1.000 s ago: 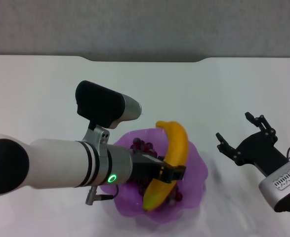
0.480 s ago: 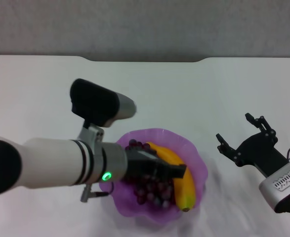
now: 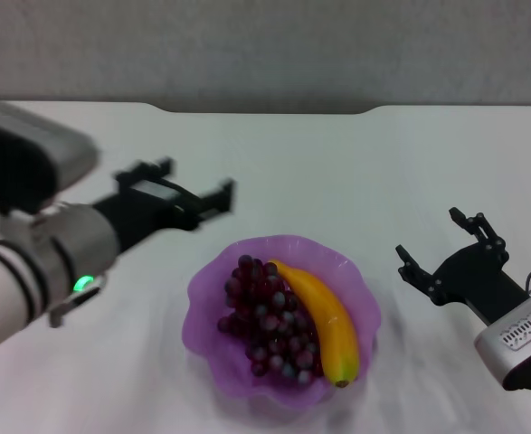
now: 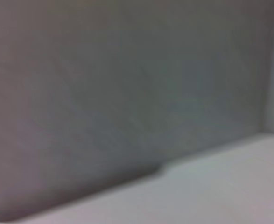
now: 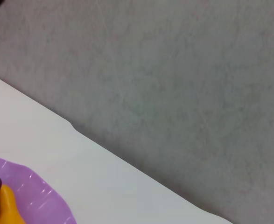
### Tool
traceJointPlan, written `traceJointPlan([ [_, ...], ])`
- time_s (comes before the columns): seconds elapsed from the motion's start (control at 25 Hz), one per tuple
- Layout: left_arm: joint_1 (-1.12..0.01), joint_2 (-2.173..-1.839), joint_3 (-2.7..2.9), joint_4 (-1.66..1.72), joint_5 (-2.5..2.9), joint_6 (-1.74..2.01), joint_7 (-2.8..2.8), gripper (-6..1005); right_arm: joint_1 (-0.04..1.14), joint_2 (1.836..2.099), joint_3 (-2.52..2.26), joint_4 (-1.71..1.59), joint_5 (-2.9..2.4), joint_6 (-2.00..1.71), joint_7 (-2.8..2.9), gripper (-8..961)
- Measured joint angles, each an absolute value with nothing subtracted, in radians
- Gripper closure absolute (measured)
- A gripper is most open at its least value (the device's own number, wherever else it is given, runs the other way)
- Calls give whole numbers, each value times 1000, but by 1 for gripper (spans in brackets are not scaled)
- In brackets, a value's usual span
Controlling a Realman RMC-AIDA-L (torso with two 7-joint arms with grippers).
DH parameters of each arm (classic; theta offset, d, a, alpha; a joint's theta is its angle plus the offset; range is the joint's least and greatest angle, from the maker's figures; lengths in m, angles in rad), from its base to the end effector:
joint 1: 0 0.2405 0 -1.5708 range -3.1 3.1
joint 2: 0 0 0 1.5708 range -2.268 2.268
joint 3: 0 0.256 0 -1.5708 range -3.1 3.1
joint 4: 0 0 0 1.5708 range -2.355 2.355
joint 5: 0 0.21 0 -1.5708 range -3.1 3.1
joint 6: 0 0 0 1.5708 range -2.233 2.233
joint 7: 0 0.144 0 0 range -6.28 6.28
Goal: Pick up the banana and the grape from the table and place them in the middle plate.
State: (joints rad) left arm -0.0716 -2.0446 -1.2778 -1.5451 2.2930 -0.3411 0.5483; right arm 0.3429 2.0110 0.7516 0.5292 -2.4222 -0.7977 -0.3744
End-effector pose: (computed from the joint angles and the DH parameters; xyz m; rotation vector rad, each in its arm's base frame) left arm -0.1794 0.3333 -0.0143 -2.0948 -0.7121 -0.4717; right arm 0.2981 0.3213 -0.0721 -1.9755 0.1893 0.3115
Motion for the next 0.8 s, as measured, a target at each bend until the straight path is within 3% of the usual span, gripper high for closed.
traceJointPlan([
  [0.16, -19, -2045, -1255, -1484, 2288, -132, 583, 81, 343, 2011, 752, 529, -2422, -798, -374, 48],
  [0.4, -30, -2044, -1139, -1244, 2290, 291, 569, 81, 343, 2011, 754, 529, -2422, -803, -366, 47],
  [0.8, -197, -2042, -996, -718, 2308, 816, 145, 81, 343, 2009, 762, 529, -2410, -813, -288, 48],
])
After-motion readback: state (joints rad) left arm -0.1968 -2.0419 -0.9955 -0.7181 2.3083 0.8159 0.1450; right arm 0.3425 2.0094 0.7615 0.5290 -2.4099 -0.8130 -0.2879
